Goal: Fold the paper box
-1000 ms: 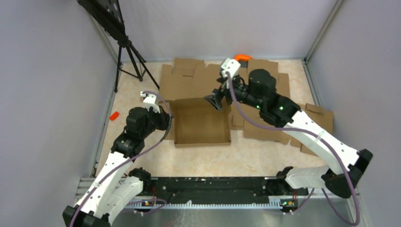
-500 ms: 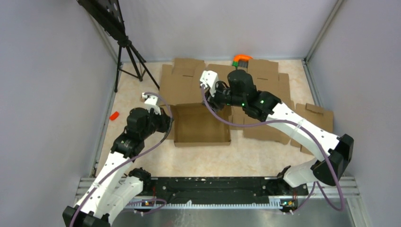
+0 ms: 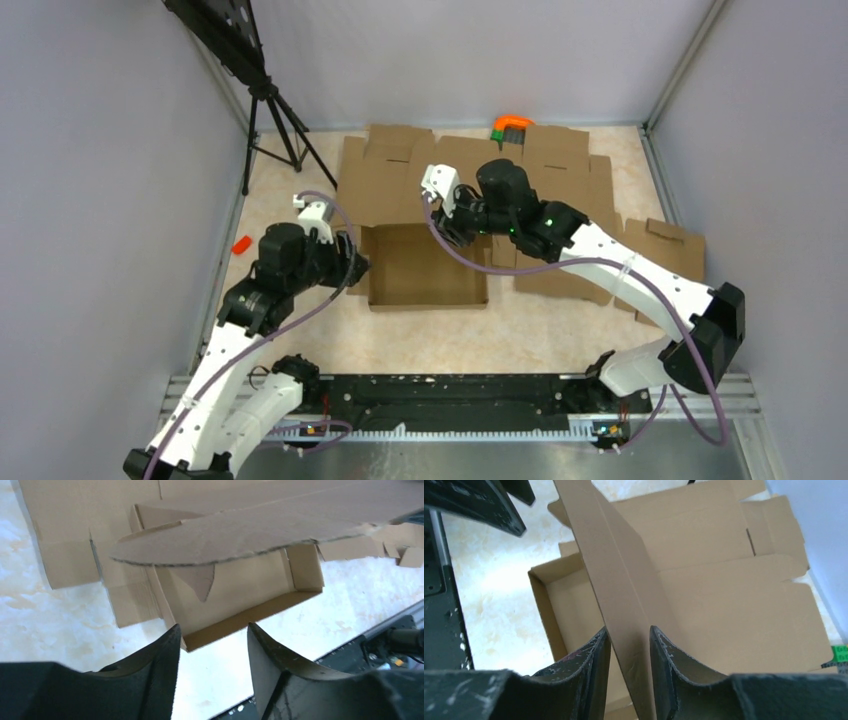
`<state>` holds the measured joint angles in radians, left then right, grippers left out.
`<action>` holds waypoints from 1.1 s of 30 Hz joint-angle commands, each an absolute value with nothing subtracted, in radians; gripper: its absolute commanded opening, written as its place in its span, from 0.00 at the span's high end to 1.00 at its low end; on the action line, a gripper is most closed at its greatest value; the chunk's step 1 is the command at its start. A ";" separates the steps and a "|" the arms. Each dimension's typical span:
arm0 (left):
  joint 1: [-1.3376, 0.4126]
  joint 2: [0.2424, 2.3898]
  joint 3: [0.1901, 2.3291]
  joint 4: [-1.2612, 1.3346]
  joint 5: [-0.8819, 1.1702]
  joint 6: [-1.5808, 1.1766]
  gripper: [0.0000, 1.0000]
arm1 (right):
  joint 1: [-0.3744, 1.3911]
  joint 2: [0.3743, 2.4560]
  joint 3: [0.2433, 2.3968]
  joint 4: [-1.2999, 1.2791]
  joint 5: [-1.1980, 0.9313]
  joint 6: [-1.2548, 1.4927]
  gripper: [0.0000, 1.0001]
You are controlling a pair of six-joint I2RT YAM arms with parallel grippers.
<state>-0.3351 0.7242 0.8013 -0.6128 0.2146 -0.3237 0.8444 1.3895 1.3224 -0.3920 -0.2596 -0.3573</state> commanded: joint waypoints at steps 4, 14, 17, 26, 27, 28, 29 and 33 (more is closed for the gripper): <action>-0.339 0.692 0.979 -0.822 0.380 -0.399 0.49 | 0.865 1.332 1.273 -0.367 -0.309 -0.322 0.66; -0.338 0.708 1.137 -0.950 0.483 -0.448 0.55 | 0.868 1.307 1.177 -0.342 -0.399 -0.219 0.46; -0.339 0.724 1.139 -0.918 0.540 -0.502 0.59 | 0.869 1.290 1.140 -0.330 -0.426 -0.187 0.39; -0.339 0.749 1.012 -0.784 0.546 -0.527 0.62 | 0.868 1.246 1.003 -0.241 -0.531 -0.052 0.33; -0.339 0.751 0.990 -0.764 0.551 -0.532 0.62 | 0.869 1.236 0.987 -0.225 -0.538 -0.038 0.32; -0.339 0.753 0.969 -0.741 0.550 -0.536 0.62 | 0.868 1.234 0.971 -0.213 -0.543 -0.029 0.32; -0.338 0.752 0.951 -0.722 0.547 -0.539 0.62 | 0.868 1.231 0.958 -0.203 -0.546 -0.020 0.32; -0.339 0.765 0.882 -0.677 0.542 -0.548 0.63 | 0.868 1.236 0.918 -0.187 -0.544 0.028 0.18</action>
<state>-0.3359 0.7551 0.9337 -0.7849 0.5312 -0.5274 0.8558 1.2633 0.9474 -0.2546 -0.5098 -0.0471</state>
